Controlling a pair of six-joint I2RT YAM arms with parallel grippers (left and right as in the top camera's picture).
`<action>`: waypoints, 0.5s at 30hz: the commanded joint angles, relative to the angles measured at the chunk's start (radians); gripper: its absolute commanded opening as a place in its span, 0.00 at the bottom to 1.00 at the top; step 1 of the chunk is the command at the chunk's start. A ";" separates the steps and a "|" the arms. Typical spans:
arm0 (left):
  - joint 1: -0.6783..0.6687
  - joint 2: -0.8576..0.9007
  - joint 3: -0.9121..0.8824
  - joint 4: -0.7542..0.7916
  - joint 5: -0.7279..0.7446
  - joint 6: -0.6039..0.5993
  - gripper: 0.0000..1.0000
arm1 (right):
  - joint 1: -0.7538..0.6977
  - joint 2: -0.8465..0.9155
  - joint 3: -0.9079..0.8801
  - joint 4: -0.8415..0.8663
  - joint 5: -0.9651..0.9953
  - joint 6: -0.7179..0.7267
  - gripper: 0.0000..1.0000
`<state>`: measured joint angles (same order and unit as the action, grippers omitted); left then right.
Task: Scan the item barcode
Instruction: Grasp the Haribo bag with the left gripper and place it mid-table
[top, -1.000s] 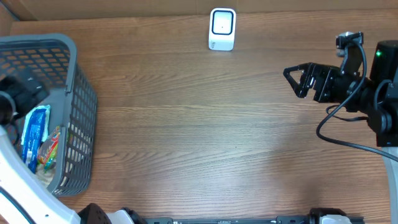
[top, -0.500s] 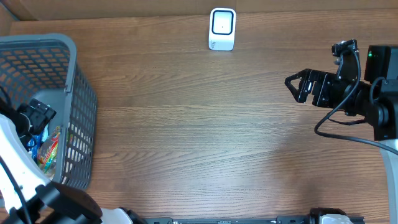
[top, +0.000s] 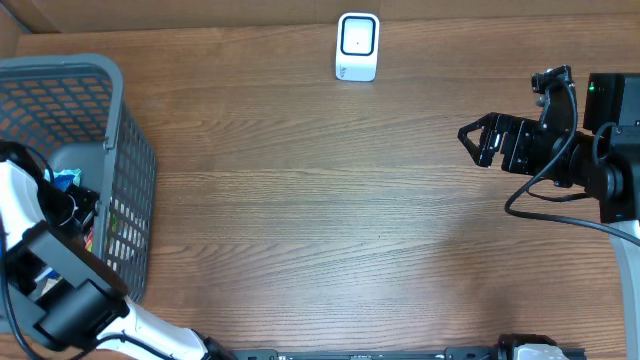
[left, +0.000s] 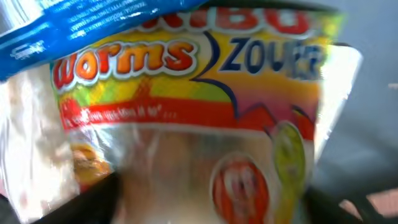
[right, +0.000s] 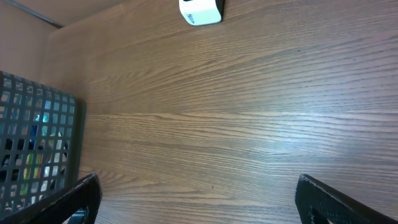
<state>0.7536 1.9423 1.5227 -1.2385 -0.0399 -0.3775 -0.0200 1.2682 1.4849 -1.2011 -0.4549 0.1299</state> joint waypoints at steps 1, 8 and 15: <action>0.005 0.012 -0.006 0.010 0.007 0.005 0.32 | -0.007 -0.003 0.020 0.003 0.010 -0.008 1.00; 0.005 0.009 0.193 -0.121 0.078 0.067 0.04 | -0.007 -0.003 0.020 0.028 0.010 -0.007 1.00; 0.003 0.008 0.665 -0.401 0.190 0.180 0.04 | -0.007 -0.003 0.020 0.036 0.010 -0.007 1.00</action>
<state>0.7551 1.9697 1.9995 -1.5795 0.0765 -0.2749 -0.0200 1.2682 1.4849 -1.1732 -0.4522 0.1299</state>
